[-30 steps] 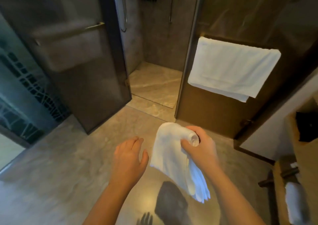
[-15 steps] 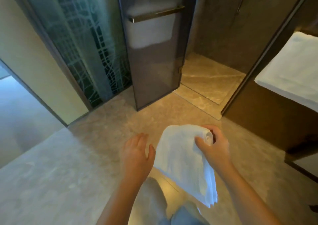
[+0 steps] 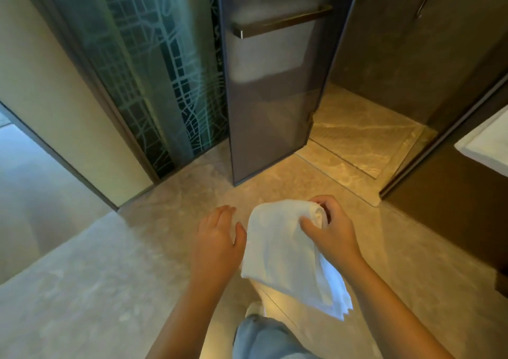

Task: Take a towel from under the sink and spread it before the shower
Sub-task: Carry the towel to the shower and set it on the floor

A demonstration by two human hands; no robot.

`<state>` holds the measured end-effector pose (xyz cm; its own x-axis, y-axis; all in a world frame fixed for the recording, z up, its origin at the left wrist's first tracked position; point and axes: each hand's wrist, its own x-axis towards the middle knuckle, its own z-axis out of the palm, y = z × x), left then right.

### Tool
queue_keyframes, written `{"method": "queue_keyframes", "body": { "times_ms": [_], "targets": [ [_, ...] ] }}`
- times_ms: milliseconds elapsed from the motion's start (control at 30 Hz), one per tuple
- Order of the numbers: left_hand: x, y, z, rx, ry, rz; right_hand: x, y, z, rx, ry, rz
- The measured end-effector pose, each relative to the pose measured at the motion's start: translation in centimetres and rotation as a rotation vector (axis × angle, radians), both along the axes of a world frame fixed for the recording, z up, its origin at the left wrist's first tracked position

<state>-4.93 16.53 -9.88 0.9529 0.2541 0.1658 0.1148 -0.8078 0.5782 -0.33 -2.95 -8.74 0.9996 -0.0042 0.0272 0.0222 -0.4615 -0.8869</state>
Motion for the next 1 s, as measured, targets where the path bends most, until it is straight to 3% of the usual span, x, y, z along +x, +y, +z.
{"method": "queue_keyframes", "body": {
  "times_ms": [300, 433, 533, 667, 1000],
  "targets": [
    [12.5, 3.5, 0.2, 0.014, 0.067, -0.041, 11.2, 1.2, 0.5, 0.039, 0.014, -0.110],
    [17.6, 3.1, -0.8, -0.020, 0.143, -0.156, 15.0, 1.2, 0.4, 0.042, 0.037, -0.230],
    [22.4, 2.9, -1.6, 0.072, 0.274, -0.269, 17.9, 1.4, -0.1, 0.026, 0.046, -0.316],
    [29.4, 2.6, -0.8, 0.020, 0.137, -0.406, 21.7, 2.2, -0.5, -0.006, 0.050, -0.462],
    [43.9, 1.0, -0.5, 0.028, 0.045, -0.772, 30.1, 3.0, 0.5, 0.008, 0.041, -0.829]
  ]
}}
